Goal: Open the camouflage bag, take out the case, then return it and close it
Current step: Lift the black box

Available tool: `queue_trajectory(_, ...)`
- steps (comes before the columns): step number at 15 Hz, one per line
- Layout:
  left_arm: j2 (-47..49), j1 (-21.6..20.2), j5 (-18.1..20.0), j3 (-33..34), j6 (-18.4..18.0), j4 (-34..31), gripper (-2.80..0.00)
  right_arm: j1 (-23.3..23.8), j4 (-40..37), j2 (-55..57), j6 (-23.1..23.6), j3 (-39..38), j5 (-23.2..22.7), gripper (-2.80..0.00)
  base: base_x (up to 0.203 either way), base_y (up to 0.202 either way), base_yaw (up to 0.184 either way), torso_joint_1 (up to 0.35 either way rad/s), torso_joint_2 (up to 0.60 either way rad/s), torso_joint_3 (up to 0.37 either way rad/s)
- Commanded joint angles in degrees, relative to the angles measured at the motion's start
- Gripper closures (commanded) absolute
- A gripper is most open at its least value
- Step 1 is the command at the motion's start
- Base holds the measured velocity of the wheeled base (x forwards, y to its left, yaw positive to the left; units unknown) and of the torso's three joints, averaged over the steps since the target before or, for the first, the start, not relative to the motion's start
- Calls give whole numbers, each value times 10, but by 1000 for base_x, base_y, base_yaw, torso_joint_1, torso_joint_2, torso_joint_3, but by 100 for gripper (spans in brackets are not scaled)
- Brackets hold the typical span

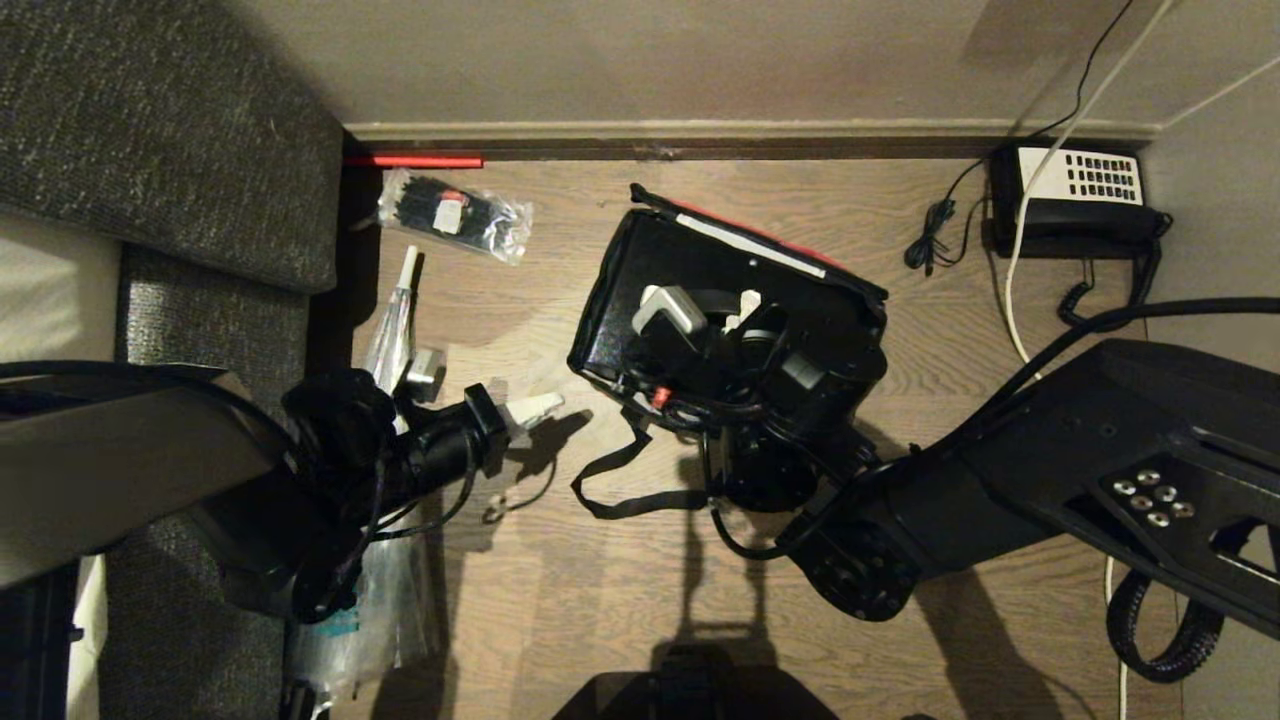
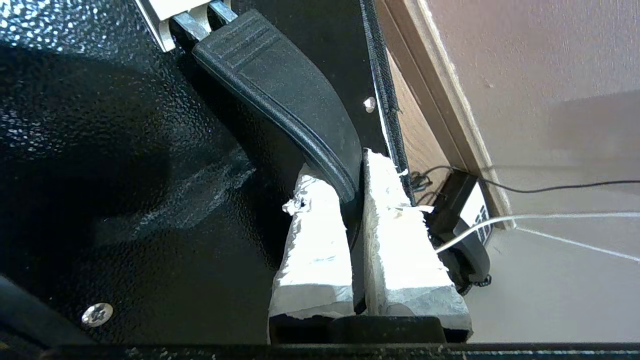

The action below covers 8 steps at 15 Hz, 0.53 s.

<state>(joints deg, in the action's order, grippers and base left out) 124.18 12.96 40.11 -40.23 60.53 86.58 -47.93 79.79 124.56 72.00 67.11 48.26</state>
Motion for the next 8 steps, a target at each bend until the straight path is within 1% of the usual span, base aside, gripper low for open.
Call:
queue_trajectory(1, 15, 8, 15, -13, 3, 5, 0, 0, -5, 0, 3, 3, 3, 0, 0, 0, 0, 0, 0, 0)
queue_trajectory(8, 43, 13, 19, -59, 2, 6, 0, 0, -16, -12, 0, 4, 3, 0, 0, 0, 0, 0, 0, 0)
